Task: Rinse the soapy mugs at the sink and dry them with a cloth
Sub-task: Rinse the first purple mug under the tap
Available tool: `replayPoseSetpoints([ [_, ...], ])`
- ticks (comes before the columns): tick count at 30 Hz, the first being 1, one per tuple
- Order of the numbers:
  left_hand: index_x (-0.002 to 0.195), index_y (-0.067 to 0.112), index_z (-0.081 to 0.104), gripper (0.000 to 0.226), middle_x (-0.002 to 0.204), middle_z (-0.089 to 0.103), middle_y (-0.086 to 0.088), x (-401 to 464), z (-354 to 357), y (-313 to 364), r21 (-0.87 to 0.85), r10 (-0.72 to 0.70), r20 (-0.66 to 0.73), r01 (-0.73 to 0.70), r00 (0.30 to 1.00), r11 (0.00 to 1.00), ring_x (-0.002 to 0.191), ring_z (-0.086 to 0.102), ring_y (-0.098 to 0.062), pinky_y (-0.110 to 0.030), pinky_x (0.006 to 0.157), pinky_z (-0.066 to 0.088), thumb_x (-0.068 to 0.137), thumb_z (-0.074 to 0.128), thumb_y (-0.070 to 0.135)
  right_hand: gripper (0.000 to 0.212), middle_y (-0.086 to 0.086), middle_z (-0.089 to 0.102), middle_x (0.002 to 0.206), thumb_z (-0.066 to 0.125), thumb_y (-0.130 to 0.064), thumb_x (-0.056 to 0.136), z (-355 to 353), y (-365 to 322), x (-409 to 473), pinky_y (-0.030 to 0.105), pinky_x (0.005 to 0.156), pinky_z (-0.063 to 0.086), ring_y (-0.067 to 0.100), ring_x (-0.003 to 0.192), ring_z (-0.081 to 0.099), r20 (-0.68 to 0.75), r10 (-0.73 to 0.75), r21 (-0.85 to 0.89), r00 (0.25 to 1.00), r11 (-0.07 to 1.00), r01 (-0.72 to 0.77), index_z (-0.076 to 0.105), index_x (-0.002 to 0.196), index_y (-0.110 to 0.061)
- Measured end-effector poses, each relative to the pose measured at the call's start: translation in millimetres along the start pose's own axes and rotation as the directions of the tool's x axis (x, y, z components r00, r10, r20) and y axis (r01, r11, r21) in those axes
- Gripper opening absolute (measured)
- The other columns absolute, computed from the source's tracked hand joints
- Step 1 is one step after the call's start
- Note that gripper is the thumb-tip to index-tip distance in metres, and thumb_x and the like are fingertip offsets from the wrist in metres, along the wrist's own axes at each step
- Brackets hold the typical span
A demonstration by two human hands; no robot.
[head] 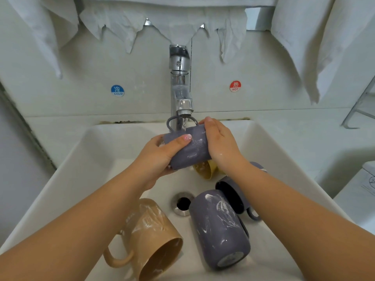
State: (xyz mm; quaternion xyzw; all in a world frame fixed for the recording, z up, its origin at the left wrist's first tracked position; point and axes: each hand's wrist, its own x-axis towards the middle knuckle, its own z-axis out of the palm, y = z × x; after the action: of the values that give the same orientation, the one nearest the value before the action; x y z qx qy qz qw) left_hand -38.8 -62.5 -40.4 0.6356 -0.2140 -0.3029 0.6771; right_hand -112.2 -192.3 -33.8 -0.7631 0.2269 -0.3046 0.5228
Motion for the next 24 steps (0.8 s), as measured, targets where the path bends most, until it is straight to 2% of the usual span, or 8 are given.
replayPoseSetpoints([
  [6,0.116,0.021,0.062,0.036,0.113,0.073,-0.001,-2,-16,9,0.012,-0.023,0.205,0.021,0.979,1.0,0.093,0.072,-0.018,-0.027,0.074,0.059,0.081,0.066,0.023,0.039,-0.001,0.062,0.102,0.027,-0.035,0.104,-4,-2,6,0.024,0.081,0.043,0.013,0.095,0.057,0.009,0.036,-0.024,0.999,0.999,-0.036,0.061,0.111,-0.016],
  [9,0.114,0.018,0.063,0.039,0.105,0.074,-0.003,-2,-8,7,0.059,0.042,0.085,-0.047,0.995,0.997,0.085,0.072,-0.013,-0.023,0.064,0.057,0.077,0.074,0.026,0.033,-0.011,0.058,0.09,0.028,-0.034,0.104,1,-3,-4,0.022,0.077,0.04,0.005,0.085,0.055,0.03,-0.071,-0.081,0.997,0.994,0.073,0.057,0.108,-0.02],
  [12,0.096,0.025,0.069,0.019,0.084,0.076,0.003,-2,2,4,0.142,0.122,-0.002,-0.121,0.993,0.983,0.071,0.071,-0.007,-0.02,0.058,0.055,0.079,0.076,0.03,0.026,-0.023,0.049,0.083,0.026,-0.036,0.104,7,-5,-8,0.009,0.067,0.034,-0.004,0.076,0.049,0.054,-0.108,-0.171,0.993,0.978,0.116,0.05,0.107,-0.027],
  [14,0.099,0.028,0.067,0.02,0.086,0.076,0.004,-2,0,6,0.155,0.096,-0.008,-0.094,0.995,0.983,0.074,0.071,-0.008,-0.022,0.062,0.056,0.081,0.073,0.034,0.029,-0.018,0.053,0.085,0.026,-0.035,0.104,6,-6,-6,0.01,0.069,0.038,0.001,0.08,0.053,0.046,-0.084,-0.139,0.995,0.986,0.089,0.052,0.104,-0.023],
  [16,0.11,0.025,0.064,0.027,0.099,0.075,0.001,-1,-6,7,0.127,0.028,0.03,-0.032,0.999,0.991,0.088,0.071,-0.015,-0.031,0.075,0.058,0.085,0.069,0.036,0.038,-0.004,0.062,0.098,0.027,-0.036,0.104,4,-5,-1,0.023,0.082,0.045,0.012,0.092,0.058,0.032,-0.022,-0.084,0.999,0.996,0.024,0.058,0.109,-0.016],
  [19,0.105,0.026,0.061,0.017,0.102,0.073,0.0,0,-8,8,0.093,-0.027,0.045,0.023,0.999,0.995,0.093,0.069,-0.02,-0.038,0.084,0.055,0.09,0.064,0.034,0.044,0.006,0.062,0.116,0.026,-0.038,0.104,3,-4,2,0.034,0.097,0.044,0.02,0.106,0.058,0.012,0.044,-0.066,0.999,0.997,-0.043,0.059,0.121,-0.014],
  [21,0.106,0.025,0.061,0.02,0.097,0.073,0.001,1,-2,7,0.077,-0.032,0.02,0.031,0.999,0.997,0.088,0.068,-0.018,-0.033,0.076,0.056,0.089,0.066,0.034,0.044,0.003,0.06,0.116,0.025,-0.038,0.104,4,-2,1,0.029,0.094,0.041,0.018,0.106,0.055,-0.001,0.034,-0.087,0.999,0.996,-0.033,0.056,0.124,-0.014],
  [24,0.105,0.028,0.064,0.028,0.095,0.073,0.002,4,8,4,0.109,0.003,-0.042,0.002,0.999,0.994,0.085,0.068,-0.014,-0.029,0.067,0.054,0.081,0.073,0.04,0.042,-0.006,0.053,0.103,0.023,-0.038,0.105,8,-4,-5,0.02,0.079,0.03,0.012,0.096,0.05,-0.003,-0.005,-0.195,1.0,0.981,0.004,0.055,0.123,-0.017],
])
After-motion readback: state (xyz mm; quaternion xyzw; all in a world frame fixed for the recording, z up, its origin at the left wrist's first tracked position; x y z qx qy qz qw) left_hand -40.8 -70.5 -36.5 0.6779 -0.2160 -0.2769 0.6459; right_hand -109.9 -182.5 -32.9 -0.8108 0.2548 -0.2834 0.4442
